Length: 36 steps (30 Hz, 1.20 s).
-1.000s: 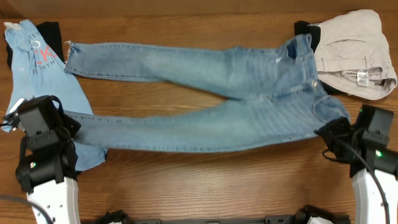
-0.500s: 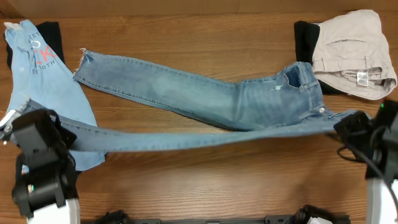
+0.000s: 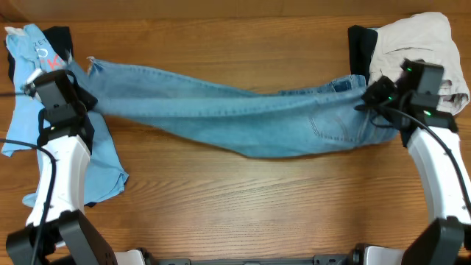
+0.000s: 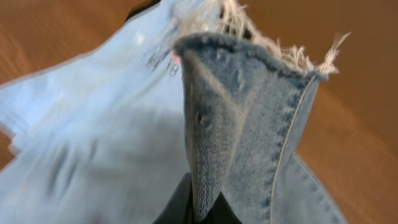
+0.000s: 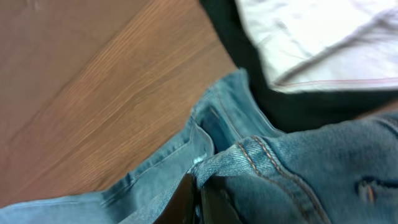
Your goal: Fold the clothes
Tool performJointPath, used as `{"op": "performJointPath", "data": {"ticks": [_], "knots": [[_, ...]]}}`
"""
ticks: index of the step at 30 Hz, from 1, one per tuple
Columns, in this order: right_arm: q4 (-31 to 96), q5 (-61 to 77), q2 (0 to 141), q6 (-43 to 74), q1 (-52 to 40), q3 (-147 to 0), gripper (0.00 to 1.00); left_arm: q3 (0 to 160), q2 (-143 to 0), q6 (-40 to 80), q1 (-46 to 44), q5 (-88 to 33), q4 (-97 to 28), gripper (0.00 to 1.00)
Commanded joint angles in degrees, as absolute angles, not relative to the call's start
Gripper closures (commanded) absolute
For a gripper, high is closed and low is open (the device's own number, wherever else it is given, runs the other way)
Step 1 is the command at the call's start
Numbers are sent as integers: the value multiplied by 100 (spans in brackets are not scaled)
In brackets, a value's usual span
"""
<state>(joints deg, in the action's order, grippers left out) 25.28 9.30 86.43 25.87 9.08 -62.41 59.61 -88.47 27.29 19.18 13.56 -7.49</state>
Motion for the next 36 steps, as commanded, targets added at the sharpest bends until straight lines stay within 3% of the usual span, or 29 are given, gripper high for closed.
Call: {"op": "performJointPath", "data": {"ticks": [1, 4, 9, 14, 15, 16, 18, 24, 27, 32, 36], "knots": [[1793, 596, 9054, 2521, 548, -6410, 96, 6101, -9251, 2117, 1986, 1485, 12, 95], [1313, 436, 9395, 2536, 379, -6410, 96, 6101, -9699, 2117, 1990, 1553, 366, 96], [1356, 301, 9428, 2541, 381, -6410, 96, 6108, -9697, 2117, 1981, 1802, -303, 96], [1385, 303, 9428, 2543, 381, -6410, 96, 6108, -9714, 2119, 1986, 1509, 419, 83], [1406, 303, 9428, 2543, 381, -6410, 96, 6108, -9758, 2119, 1999, 1568, 836, 49], [1439, 303, 9428, 2541, 381, -6410, 96, 6108, -9841, 2117, 2021, 1658, 1323, 0], [1522, 303, 9428, 2543, 381, -6410, 96, 6145, -9981, 2117, 2106, 1680, 1651, 0], [1638, 305, 9428, 2543, 381, -6410, 96, 7043, -9985, 888, 2123, 1472, -722, 0], [1662, 307, 9428, 2545, 381, -6410, 96, 7142, -10003, 255, 1984, 438, -729, 0], [1721, 303, 9428, 2523, 381, -6410, 96, 7142, -10492, 110, 1855, 346, -893, 0], [1728, 303, 9428, 2523, 381, -6410, 96, 7142, -11019, -58, 1798, 126, -1009, 6]]}}
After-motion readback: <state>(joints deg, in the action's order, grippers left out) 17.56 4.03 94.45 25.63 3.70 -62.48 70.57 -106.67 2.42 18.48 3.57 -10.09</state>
